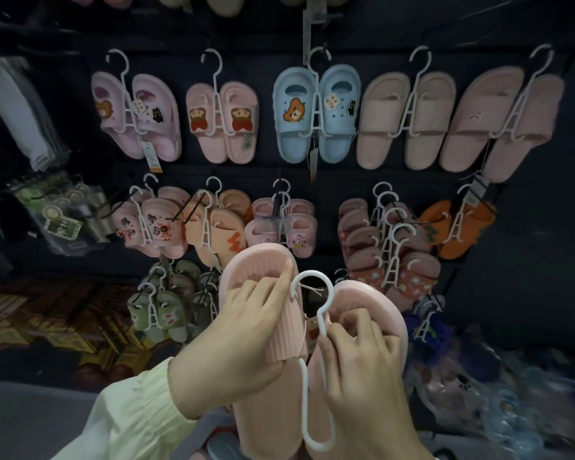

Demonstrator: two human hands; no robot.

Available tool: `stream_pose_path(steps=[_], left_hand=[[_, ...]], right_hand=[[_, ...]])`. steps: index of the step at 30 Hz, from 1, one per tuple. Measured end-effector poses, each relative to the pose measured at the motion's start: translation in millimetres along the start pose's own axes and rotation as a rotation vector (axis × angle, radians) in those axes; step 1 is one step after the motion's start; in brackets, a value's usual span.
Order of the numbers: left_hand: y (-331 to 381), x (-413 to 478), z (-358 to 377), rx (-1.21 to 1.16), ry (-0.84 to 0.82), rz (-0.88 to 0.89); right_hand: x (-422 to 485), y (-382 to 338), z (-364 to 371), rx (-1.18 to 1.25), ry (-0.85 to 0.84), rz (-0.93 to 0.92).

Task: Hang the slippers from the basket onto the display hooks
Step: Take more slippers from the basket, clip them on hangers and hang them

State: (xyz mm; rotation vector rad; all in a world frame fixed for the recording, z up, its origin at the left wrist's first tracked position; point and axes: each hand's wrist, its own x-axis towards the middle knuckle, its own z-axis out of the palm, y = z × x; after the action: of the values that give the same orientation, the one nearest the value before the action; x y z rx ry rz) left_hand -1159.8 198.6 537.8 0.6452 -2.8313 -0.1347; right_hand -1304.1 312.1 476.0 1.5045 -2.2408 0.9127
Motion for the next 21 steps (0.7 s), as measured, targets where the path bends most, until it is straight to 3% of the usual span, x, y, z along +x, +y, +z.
stream_pose_path(steps=[8, 13, 21], left_hand=[[13.2, -2.4, 11.1, -0.183, -0.060, 0.066], [21.6, -11.7, 15.4, -0.083, 0.021, 0.134], [31.7, -26.8, 20.1, 0.066, -0.006, 0.182]], right_hand=[[3.1, -5.3, 1.0, 0.017, -0.058, 0.102], [7.9, 3.7, -8.8, 0.054, -0.044, 0.145], [12.4, 8.1, -15.5, 0.150, 0.012, 0.213]])
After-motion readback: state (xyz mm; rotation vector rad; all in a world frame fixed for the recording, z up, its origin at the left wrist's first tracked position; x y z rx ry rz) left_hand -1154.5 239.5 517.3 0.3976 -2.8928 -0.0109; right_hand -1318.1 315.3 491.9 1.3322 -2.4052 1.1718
